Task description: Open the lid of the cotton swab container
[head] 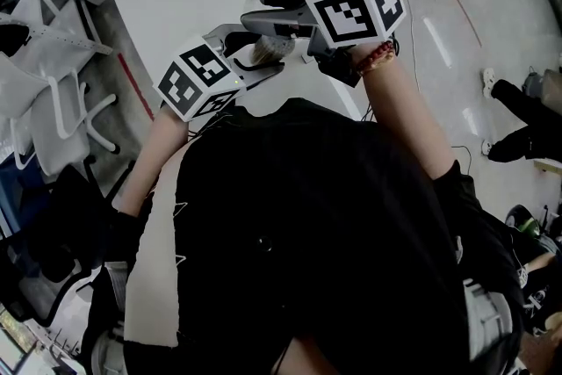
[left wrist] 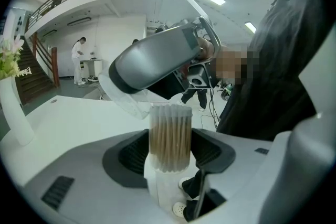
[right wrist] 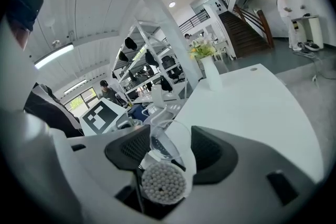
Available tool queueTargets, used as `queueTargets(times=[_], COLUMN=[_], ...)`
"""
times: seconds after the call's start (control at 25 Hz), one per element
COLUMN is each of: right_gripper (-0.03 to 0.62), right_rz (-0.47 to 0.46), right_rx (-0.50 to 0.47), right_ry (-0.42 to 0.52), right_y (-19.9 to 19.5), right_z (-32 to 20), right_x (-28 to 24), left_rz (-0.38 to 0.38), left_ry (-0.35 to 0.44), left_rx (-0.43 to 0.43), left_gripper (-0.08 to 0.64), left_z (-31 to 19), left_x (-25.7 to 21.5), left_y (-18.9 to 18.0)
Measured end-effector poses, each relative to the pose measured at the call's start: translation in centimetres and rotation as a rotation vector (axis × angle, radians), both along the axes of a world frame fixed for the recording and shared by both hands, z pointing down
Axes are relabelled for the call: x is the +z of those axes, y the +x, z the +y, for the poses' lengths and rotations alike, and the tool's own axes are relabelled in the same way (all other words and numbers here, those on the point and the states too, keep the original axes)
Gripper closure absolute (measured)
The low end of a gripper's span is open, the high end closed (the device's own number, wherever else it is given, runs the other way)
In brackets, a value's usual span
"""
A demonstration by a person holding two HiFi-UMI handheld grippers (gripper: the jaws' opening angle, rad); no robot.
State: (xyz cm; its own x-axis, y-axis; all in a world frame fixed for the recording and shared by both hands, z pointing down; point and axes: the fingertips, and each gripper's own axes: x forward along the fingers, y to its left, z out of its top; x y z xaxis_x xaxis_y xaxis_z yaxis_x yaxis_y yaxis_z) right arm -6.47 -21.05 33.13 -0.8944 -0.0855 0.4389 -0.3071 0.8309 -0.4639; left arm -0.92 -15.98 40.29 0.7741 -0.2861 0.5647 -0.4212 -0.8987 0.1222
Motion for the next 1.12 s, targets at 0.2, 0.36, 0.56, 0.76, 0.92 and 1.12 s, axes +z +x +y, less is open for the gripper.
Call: queueTargets(times=[0.2,0.36,0.56,0.76,0.92,1.12], right_gripper=[0.344,0.344,0.344,0.344,0.344,0.345], right_rz=[0.022,0.031,0.056,0.072,0.083,0.094], right_rx=[-0.019,-0.034,-0.054,-0.066,-0.077,-0.09], right_ry=[-0.025,-0.039,-0.036,-0.031,-0.026,-0.024], right_y=[0.0,-0.2,-0.5,-0.8,-1.2,-1.3], right_z=[0.5,0.8,1.2,1.1,1.0,0.9], right_x=[0.5,1.0,1.5,1.8,2.0,2.2], left_rz=[-0.011,-0.012,-0.015,-0.014,-0.013,-0.015], left_ry=[-0.005,-0.008,-0.007,-0.007,-0.007,-0.009], left_rx=[0.016,0.023,0.032,0.034,0.033,0.031], left_gripper=[0.301,0.301,0.301,0.301,0.301,0.301], left_z=[0.3,0.3,0.7,0.4,0.3,0.1], left_x=[0.2,0.3,0.5,0.5,0.5,0.6], left_y=[0.5,0.5,0.6,0.4,0.2,0.1])
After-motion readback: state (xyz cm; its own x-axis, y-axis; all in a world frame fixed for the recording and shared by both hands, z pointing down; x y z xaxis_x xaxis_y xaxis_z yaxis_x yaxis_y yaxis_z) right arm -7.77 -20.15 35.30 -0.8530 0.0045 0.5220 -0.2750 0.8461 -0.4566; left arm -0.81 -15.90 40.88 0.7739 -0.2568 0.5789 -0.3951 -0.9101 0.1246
